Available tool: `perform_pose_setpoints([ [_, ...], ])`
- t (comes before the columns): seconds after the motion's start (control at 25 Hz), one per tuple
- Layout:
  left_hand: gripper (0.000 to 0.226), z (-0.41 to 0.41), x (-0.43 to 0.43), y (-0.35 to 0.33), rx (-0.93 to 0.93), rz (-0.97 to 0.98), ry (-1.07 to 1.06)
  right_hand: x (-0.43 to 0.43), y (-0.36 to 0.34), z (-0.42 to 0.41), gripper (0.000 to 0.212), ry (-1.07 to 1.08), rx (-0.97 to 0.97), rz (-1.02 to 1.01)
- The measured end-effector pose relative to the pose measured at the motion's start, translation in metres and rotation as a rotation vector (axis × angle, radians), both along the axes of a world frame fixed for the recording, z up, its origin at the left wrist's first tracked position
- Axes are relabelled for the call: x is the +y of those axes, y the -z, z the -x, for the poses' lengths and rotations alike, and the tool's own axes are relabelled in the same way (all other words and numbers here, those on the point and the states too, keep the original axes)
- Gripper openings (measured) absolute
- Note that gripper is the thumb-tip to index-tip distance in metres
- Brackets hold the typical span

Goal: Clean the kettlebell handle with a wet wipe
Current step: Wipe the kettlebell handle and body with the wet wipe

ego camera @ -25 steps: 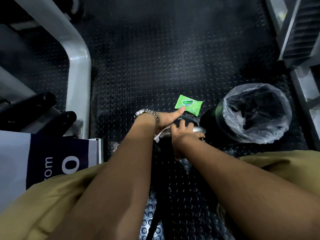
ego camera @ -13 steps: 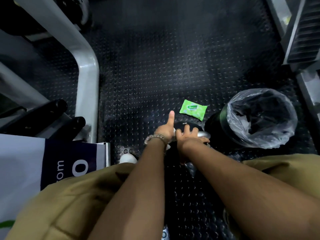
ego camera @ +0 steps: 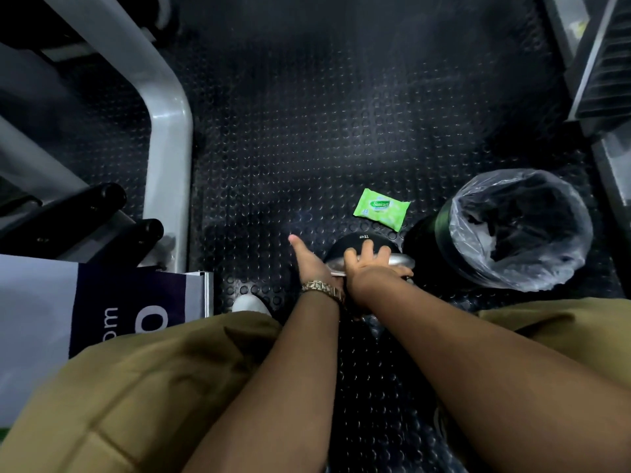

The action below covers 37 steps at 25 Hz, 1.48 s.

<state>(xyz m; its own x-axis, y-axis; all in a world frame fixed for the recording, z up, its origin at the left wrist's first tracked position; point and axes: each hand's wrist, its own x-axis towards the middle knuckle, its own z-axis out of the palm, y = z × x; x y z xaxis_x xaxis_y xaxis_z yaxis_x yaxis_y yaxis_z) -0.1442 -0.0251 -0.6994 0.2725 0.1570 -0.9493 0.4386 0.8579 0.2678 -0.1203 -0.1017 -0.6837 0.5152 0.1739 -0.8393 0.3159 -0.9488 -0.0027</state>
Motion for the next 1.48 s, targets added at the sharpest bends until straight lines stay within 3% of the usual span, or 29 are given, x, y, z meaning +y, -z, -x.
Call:
perform_pose_setpoints([
  [0.16, 0.097, -0.003, -0.005, 0.004, 0.038, -0.051, 0.006, -0.002, -0.001, -0.001, 0.127, -0.006, -0.002, -0.007],
  [0.32, 0.112, 0.000, -0.002, 0.004, 0.010, -0.039, 0.036, -0.002, 0.000, 0.003, 0.133, -0.014, 0.000, 0.011],
  [0.44, 0.131, 0.000, -0.003, 0.020, 0.036, -0.077, 0.018, 0.000, -0.003, 0.000, 0.124, 0.016, 0.012, 0.015],
  [0.52, 0.126, -0.002, -0.004, 0.015, 0.023, -0.101, 0.007, 0.001, -0.003, 0.000, 0.119, 0.020, 0.012, 0.003],
  [0.6, 0.123, -0.001, -0.002, 0.015, -0.025, -0.050, 0.043, 0.000, -0.005, 0.000, 0.125, 0.003, -0.002, 0.009],
  [0.72, 0.136, 0.005, 0.006, 0.028, -0.039, -0.006, 0.086, -0.003, -0.003, 0.004, 0.129, -0.027, -0.020, 0.010],
  [0.84, 0.113, 0.006, -0.002, -0.004, -0.012, -0.022, 0.018, -0.003, -0.002, 0.003, 0.122, -0.004, -0.017, 0.000],
  [0.92, 0.094, 0.004, -0.012, -0.012, 0.020, -0.005, -0.049, -0.001, -0.002, 0.001, 0.100, 0.047, -0.017, -0.036],
  [1.0, 0.095, 0.004, -0.015, -0.007, 0.004, 0.004, -0.089, -0.001, 0.000, -0.001, 0.092, 0.070, -0.014, -0.058],
  [1.12, 0.114, 0.003, -0.010, -0.006, -0.042, -0.003, -0.112, -0.004, -0.001, 0.000, 0.116, 0.037, -0.006, -0.050],
  [1.24, 0.116, 0.004, -0.008, 0.000, -0.057, 0.025, -0.146, -0.004, 0.001, 0.002, 0.127, 0.002, -0.010, -0.032],
  [1.36, 0.116, 0.002, -0.010, -0.007, -0.040, -0.006, -0.154, -0.003, 0.001, 0.001, 0.113, 0.034, 0.001, -0.035],
  [1.48, 0.136, -0.001, -0.009, -0.009, -0.025, 0.000, -0.191, -0.001, -0.001, -0.003, 0.090, 0.081, -0.007, -0.059],
])
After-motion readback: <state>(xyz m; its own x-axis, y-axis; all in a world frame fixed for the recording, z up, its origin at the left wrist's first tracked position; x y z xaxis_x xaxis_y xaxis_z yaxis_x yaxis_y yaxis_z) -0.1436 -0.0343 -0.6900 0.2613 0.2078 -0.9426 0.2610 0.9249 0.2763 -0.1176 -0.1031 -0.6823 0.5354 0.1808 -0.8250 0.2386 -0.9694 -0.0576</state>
